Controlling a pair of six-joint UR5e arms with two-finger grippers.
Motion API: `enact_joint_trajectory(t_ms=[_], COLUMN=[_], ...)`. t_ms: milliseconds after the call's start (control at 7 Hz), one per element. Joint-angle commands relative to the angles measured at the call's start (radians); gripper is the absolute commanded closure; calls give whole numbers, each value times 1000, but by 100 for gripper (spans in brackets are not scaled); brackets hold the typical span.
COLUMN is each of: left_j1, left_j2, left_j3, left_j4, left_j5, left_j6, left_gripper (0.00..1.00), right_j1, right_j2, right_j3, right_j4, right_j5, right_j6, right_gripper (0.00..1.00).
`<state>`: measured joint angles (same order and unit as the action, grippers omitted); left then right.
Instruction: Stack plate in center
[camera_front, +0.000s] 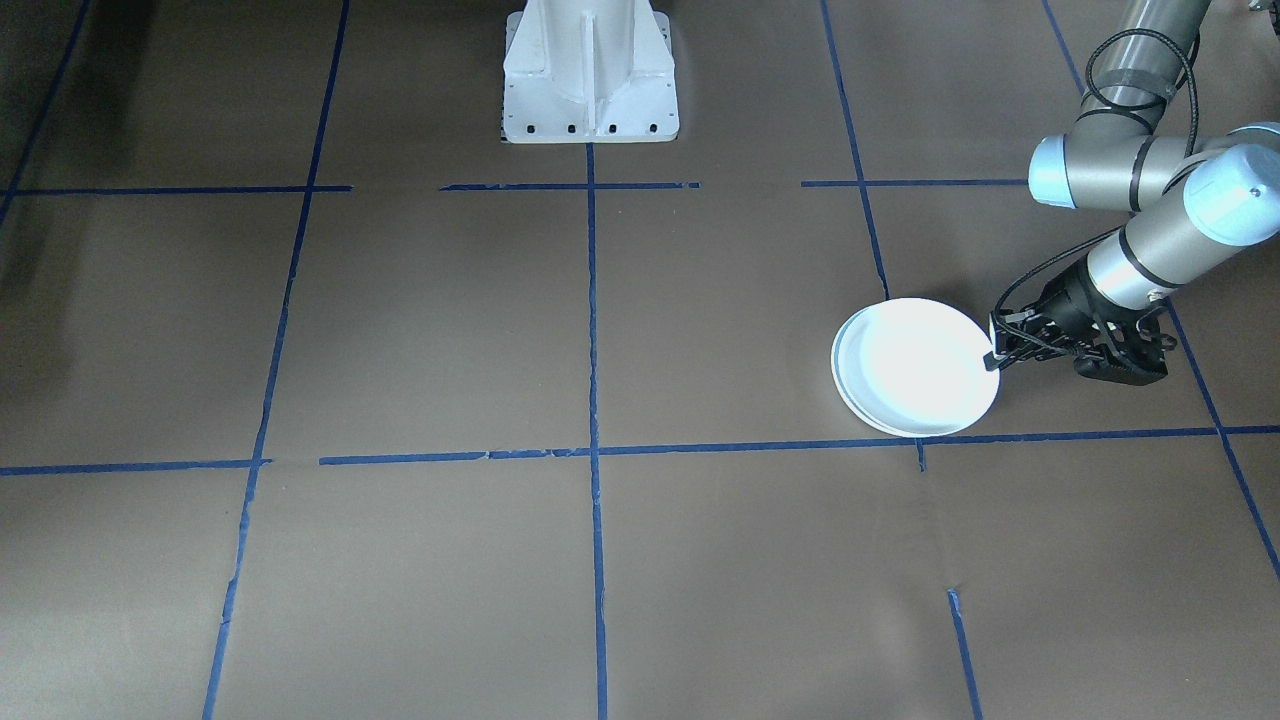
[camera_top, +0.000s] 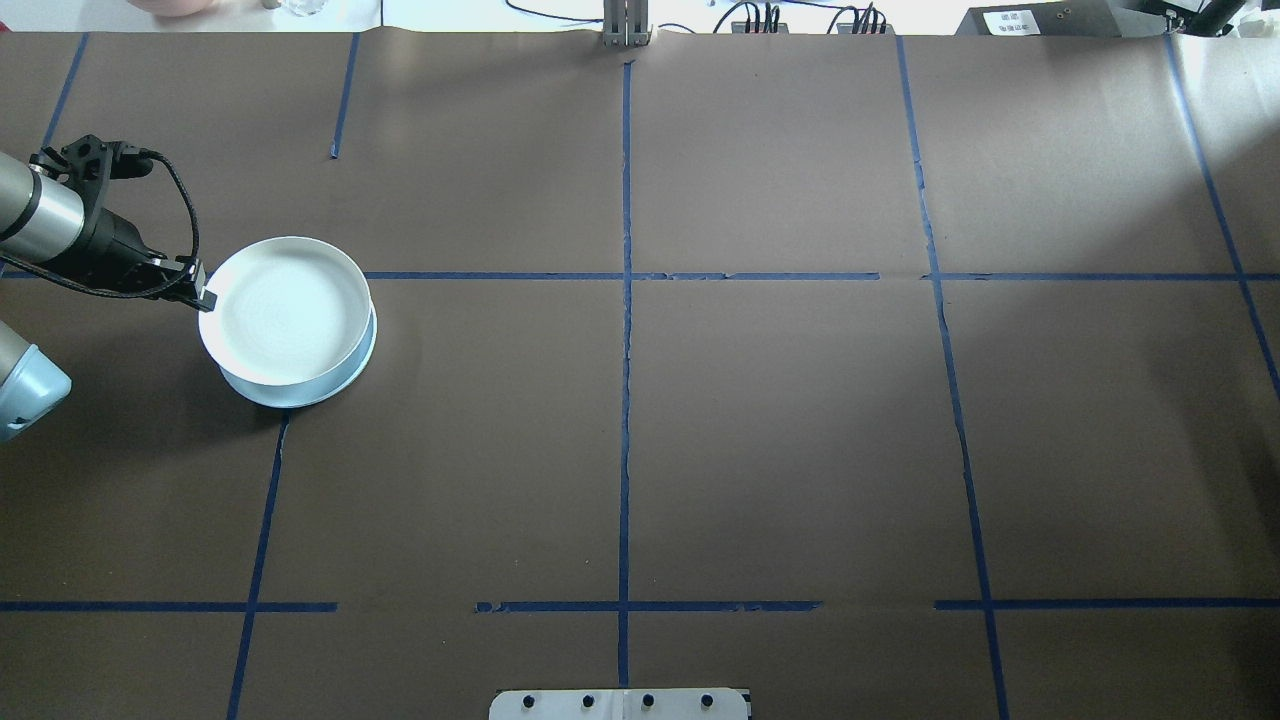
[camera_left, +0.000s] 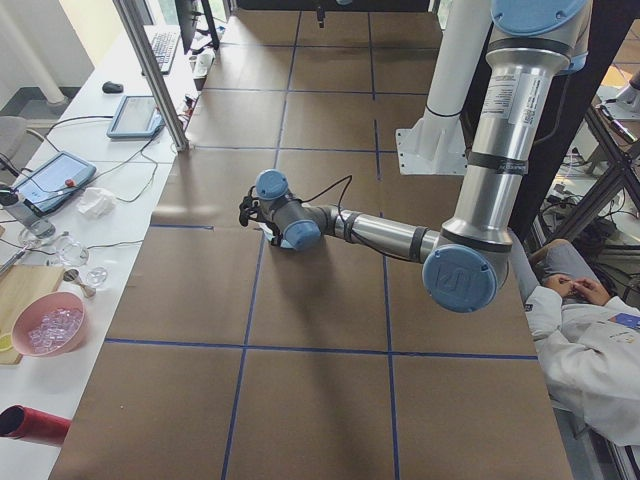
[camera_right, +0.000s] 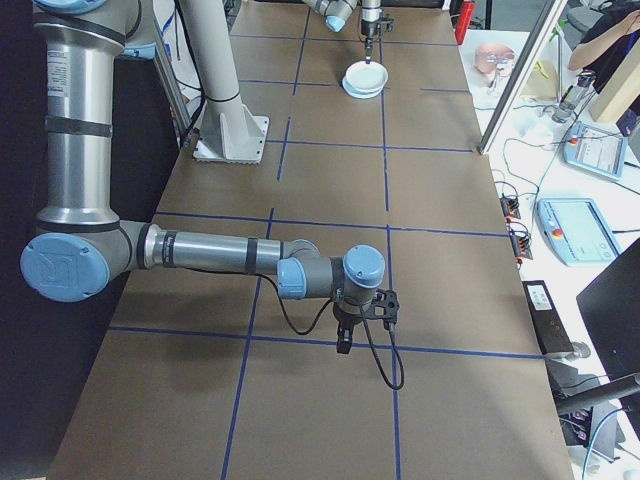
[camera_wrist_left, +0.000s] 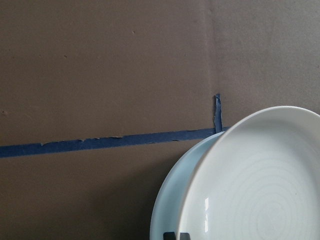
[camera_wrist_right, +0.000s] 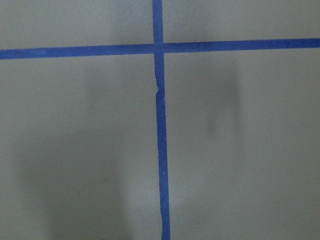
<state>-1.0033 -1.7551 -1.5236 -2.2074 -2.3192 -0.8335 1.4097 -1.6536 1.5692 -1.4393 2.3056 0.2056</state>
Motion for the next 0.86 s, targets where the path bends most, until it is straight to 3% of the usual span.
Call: enact_joint_trajectory(t_ms=[0,143,286,429,714], left_j1=[3,3,5,6,5], left_j2=[0,0,0,0,0], left_j3=[3,3,3,3,5], left_j4=[0,0,0,-1,-1], left_j5=[1,-2,0,4,6], left_j6=[1,-1,-1,1,1], left_gripper=[100,100,54,1,0], right_j1=[0,0,0,0,0], right_j2=[0,0,0,0,0], right_j3=[0,0,0,0,0], right_j4=[0,0,-1,-1,0], right_j5=[0,0,0,0,0], right_j6=[0,0,0,0,0], right_gripper=[0,0,0,0,0])
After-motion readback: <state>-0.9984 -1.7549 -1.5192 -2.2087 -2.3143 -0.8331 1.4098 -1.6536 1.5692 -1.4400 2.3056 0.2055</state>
